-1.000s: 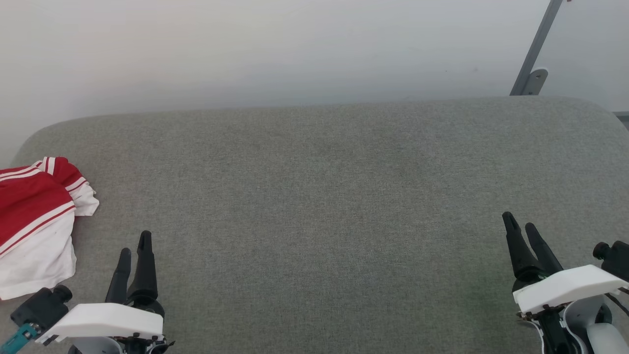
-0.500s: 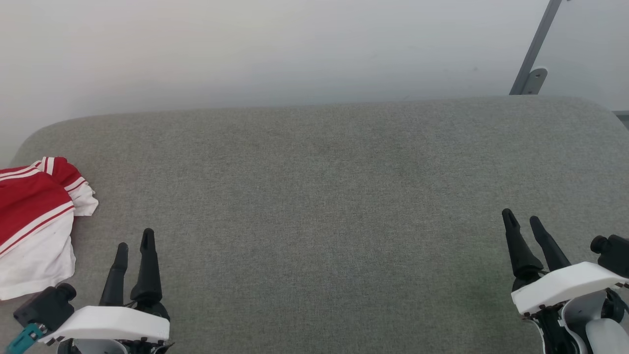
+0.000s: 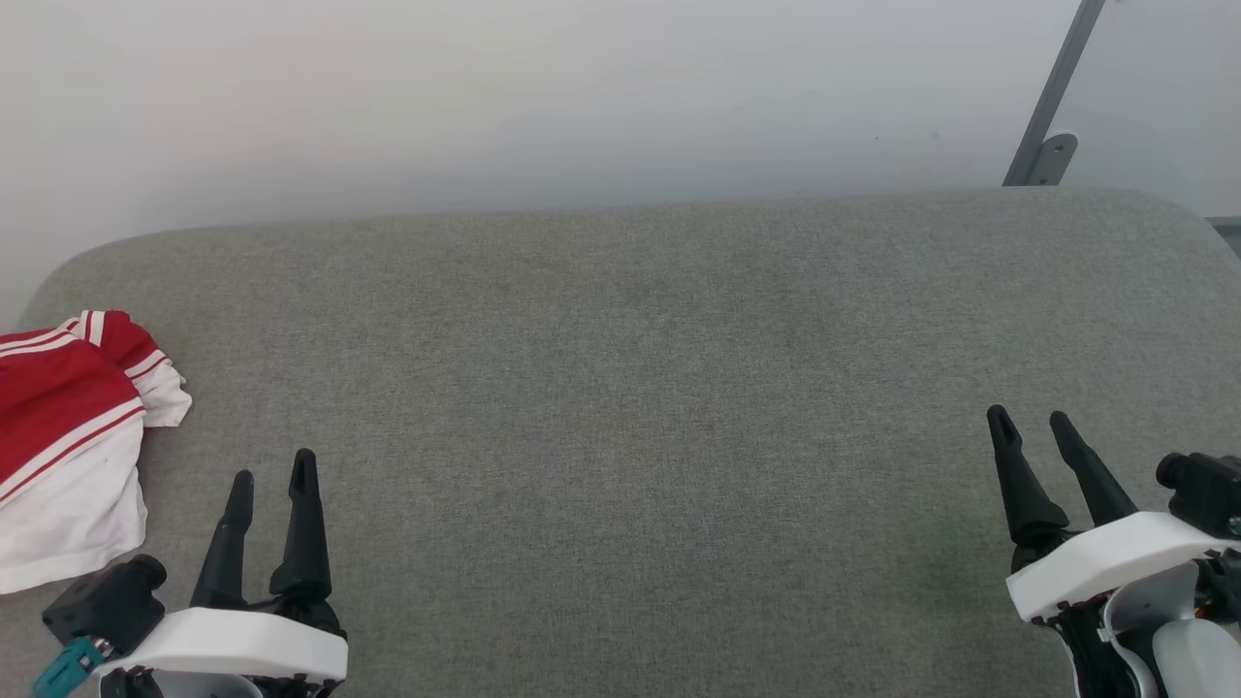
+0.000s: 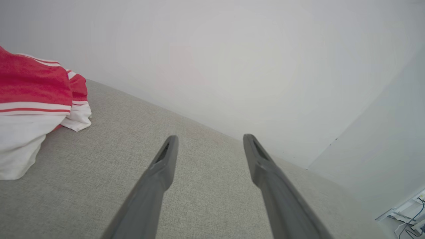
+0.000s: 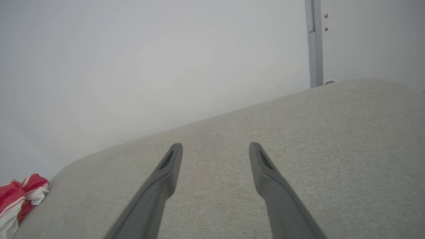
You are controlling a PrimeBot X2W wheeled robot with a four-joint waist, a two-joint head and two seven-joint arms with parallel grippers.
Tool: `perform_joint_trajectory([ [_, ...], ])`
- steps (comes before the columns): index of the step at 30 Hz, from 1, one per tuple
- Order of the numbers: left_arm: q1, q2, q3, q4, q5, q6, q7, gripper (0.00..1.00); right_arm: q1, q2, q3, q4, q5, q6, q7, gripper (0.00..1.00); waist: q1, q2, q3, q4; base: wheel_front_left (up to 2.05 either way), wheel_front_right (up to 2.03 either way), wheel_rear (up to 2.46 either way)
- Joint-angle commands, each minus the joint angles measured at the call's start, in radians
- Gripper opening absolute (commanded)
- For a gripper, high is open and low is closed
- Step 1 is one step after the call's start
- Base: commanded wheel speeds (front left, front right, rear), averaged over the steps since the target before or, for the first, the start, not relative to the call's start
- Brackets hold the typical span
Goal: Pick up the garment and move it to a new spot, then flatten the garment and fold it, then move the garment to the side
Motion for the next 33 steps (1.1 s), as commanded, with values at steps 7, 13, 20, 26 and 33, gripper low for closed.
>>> perform_joint_trajectory([
  [7, 0.009, 0.011, -0.003, -0.018, 0.072, -0.009, -0.025, 1.00, -0.019, -0.012, 0.009, -0.016, -0.072, 0.000, -0.020, 1.00, 0.0000, 0.0000, 0.001, -0.002, 0.00, 0.00, 0.00],
  [13, 0.014, 0.012, -0.004, -0.024, 0.112, -0.011, -0.035, 1.00, -0.018, -0.018, 0.013, -0.021, -0.109, 0.000, -0.026, 1.00, 0.0000, 0.0000, 0.003, -0.003, 0.00, 0.00, 0.00],
  [20, 0.016, 0.015, -0.007, -0.031, 0.163, -0.012, -0.050, 1.00, -0.018, -0.027, 0.016, -0.022, -0.160, 0.000, -0.035, 1.00, 0.0000, 0.0000, 0.003, -0.004, 0.00, 0.00, 0.00],
  [26, 0.021, 0.016, -0.008, -0.036, 0.203, -0.014, -0.063, 1.00, -0.021, -0.034, 0.021, -0.022, -0.201, 0.000, -0.045, 1.00, 0.0000, 0.0000, 0.004, -0.005, 0.00, 0.00, 0.00],
  [33, 0.024, 0.018, -0.010, -0.042, 0.252, -0.017, -0.075, 1.00, -0.026, -0.043, 0.026, -0.021, -0.242, 0.000, -0.055, 1.00, 0.0000, 0.0000, 0.006, -0.006, 0.00, 0.00, 0.00],
])
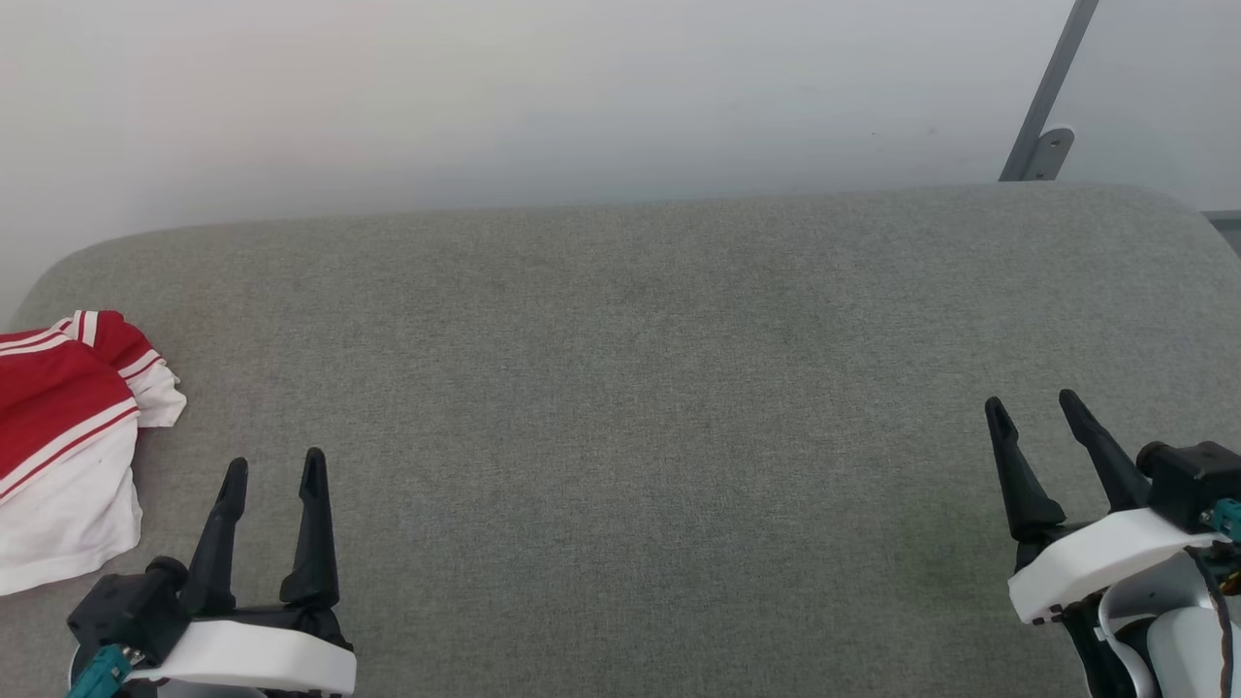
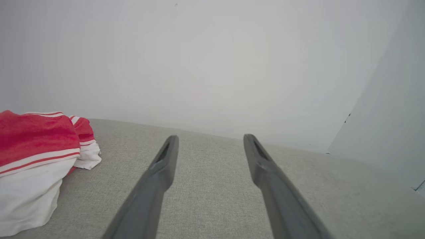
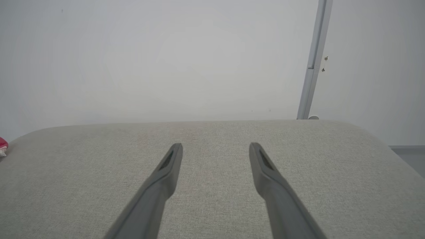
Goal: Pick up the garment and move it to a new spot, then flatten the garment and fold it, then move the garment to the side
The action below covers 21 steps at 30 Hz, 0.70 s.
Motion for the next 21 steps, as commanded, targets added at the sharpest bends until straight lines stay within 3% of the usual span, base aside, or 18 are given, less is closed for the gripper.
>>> perform_joint_trajectory([
  [1, 0.005, 0.004, -0.001, -0.008, 0.021, -0.005, -0.007, 1.00, -0.015, -0.005, 0.002, -0.005, -0.016, 0.000, -0.007, 1.00, 0.0000, 0.0000, 0.000, 0.000, 0.00, 0.00, 0.00],
  [21, 0.010, 0.001, 0.009, -0.002, 0.066, -0.009, -0.020, 1.00, -0.008, -0.007, -0.007, -0.011, -0.068, 0.000, -0.021, 1.00, 0.0000, 0.0000, -0.002, 0.001, 0.00, 0.00, 0.00],
])
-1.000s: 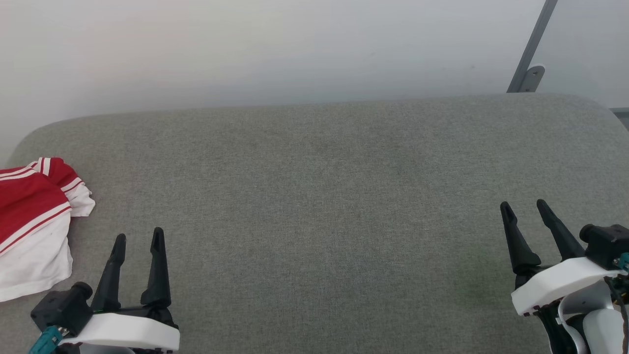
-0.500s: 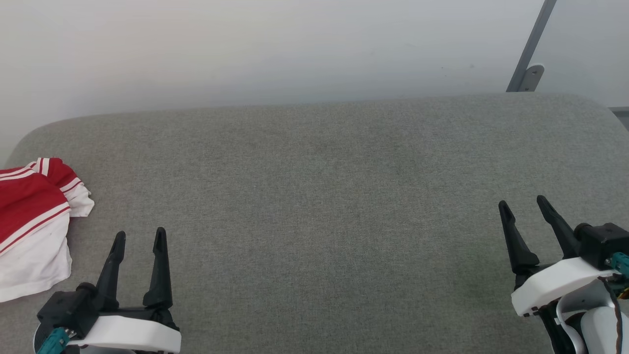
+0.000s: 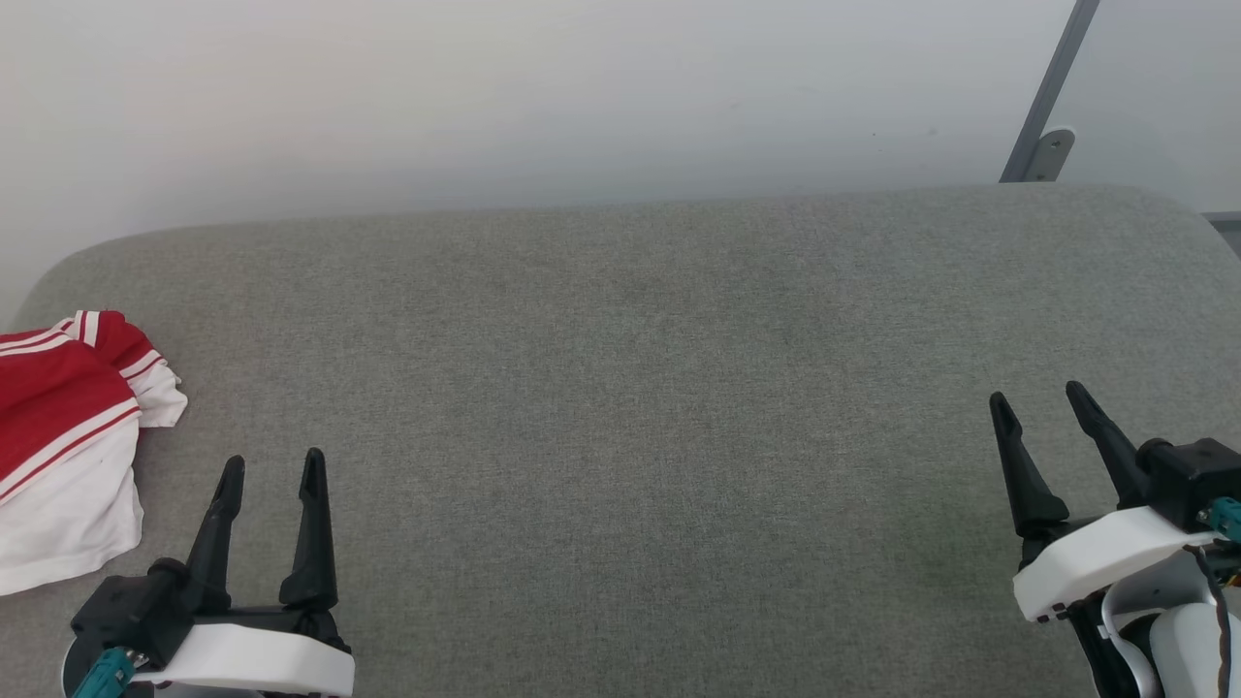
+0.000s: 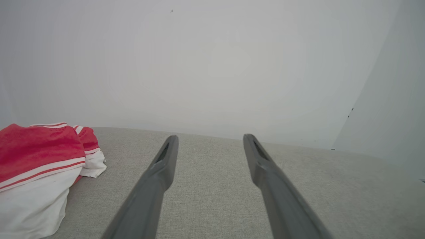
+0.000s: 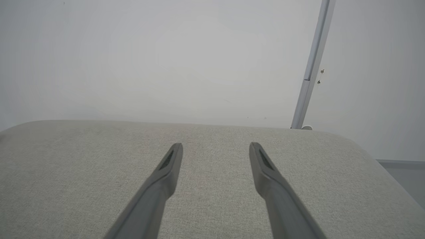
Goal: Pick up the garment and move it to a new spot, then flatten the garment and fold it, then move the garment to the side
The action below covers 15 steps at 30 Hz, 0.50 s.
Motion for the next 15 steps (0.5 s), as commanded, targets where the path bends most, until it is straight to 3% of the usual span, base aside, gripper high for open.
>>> perform_joint_trajectory([
  [1, 0.009, -0.002, 0.004, 0.002, 0.010, -0.002, -0.006, 1.00, -0.003, 0.002, -0.005, -0.005, -0.005, 0.000, -0.007, 1.00, 0.0000, -0.0001, 0.000, 0.000, 0.00, 0.00, 0.00],
  [7, 0.007, -0.003, 0.011, 0.008, 0.003, -0.003, -0.006, 1.00, 0.002, 0.005, -0.010, -0.006, -0.009, 0.000, -0.011, 1.00, 0.0000, -0.0001, -0.002, 0.006, 0.00, 0.00, 0.00],
  [15, 0.021, -0.003, 0.058, 0.025, -0.035, 0.014, -0.005, 1.00, 0.012, -0.001, 0.011, -0.019, 0.001, 0.000, 0.005, 1.00, 0.0000, -0.0001, -0.016, 0.067, 0.00, 0.00, 0.00],
])
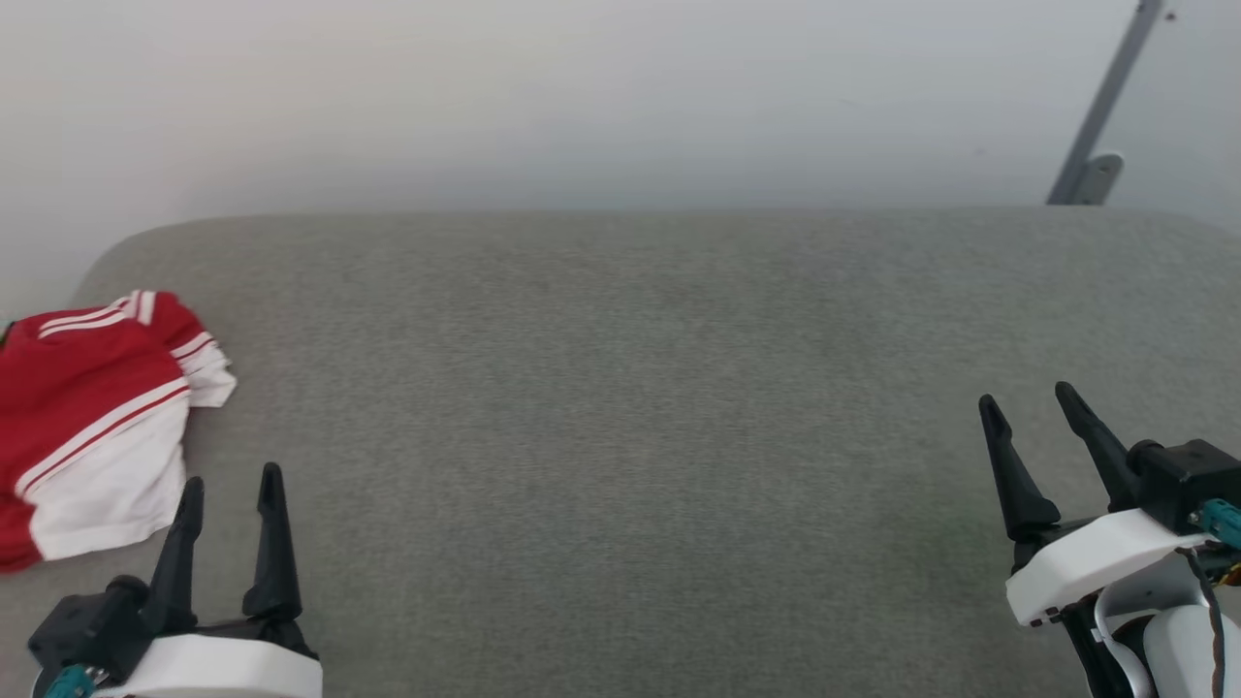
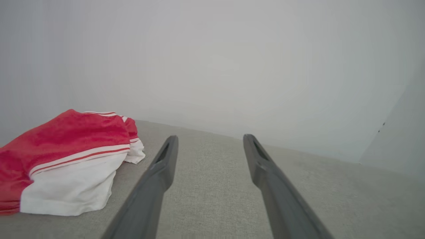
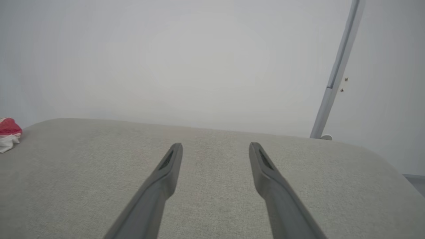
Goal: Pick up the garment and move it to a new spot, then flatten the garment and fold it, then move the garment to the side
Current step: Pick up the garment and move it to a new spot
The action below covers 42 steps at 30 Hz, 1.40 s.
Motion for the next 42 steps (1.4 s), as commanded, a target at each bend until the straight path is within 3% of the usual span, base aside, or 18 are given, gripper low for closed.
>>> perform_joint_trajectory([
  [1, 0.014, 0.003, 0.009, 0.005, -0.010, 0.005, -0.003, 1.00, 0.005, -0.002, 0.006, -0.005, 0.004, 0.000, 0.004, 1.00, 0.0000, 0.0000, -0.008, 0.027, 0.00, 0.00, 0.00],
  [24, 0.047, 0.025, 0.031, -0.013, -0.034, 0.051, 0.029, 1.00, -0.015, 0.004, 0.118, 0.006, 0.038, 0.000, 0.019, 1.00, 0.0000, 0.0000, -0.034, 0.332, 0.00, 0.00, 0.00],
  [34, -0.002, 0.020, 0.025, 0.002, -0.046, 0.052, 0.027, 1.00, -0.022, 0.004, 0.106, -0.001, 0.029, 0.000, 0.017, 1.00, 0.0000, 0.0000, -0.008, 0.376, 0.00, 0.00, 0.00],
  [42, -0.130, 0.042, 0.013, 0.066, -0.072, 0.028, 0.029, 1.00, -0.040, -0.008, 0.089, -0.035, 0.021, 0.000, 0.036, 1.00, 0.0000, 0.0000, 0.040, 0.362, 0.00, 0.00, 0.00],
])
